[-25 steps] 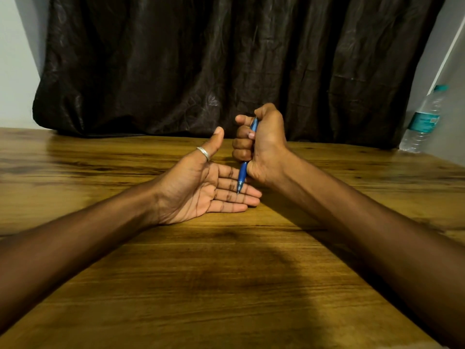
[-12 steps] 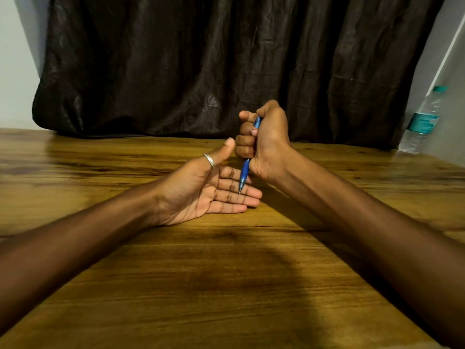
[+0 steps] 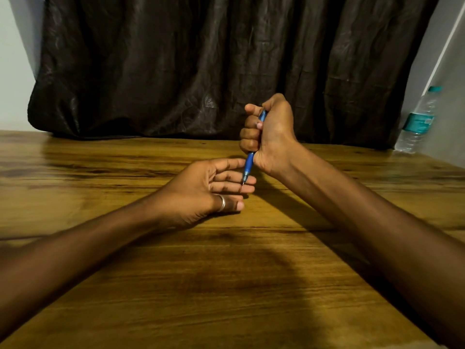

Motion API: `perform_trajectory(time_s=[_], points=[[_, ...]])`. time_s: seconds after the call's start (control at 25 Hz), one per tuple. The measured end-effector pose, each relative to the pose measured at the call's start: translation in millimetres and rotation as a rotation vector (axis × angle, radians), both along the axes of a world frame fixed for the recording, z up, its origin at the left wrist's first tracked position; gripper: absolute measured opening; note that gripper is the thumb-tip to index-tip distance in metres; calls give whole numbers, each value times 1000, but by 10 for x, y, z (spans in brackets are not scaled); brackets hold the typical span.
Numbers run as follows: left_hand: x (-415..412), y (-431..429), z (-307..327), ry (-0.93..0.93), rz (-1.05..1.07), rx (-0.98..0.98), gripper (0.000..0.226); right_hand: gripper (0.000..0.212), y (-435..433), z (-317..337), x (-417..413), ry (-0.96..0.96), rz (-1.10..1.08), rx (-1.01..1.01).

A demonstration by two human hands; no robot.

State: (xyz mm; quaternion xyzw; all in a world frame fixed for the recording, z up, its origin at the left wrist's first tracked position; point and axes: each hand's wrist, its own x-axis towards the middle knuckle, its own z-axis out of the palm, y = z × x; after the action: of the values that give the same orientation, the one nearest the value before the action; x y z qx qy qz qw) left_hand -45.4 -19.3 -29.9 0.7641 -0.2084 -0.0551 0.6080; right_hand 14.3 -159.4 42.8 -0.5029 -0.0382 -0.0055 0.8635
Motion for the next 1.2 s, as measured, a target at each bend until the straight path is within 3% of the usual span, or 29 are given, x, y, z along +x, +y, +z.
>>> perform_trajectory(time_s=[0.24,1.2], points=[[-19,-35,-11,-150,59,104,83,25,-13,14,-10,8,2,19],[-36,-31,6,-219,123,21,53,27,34,-46,-53,20,10,-3]])
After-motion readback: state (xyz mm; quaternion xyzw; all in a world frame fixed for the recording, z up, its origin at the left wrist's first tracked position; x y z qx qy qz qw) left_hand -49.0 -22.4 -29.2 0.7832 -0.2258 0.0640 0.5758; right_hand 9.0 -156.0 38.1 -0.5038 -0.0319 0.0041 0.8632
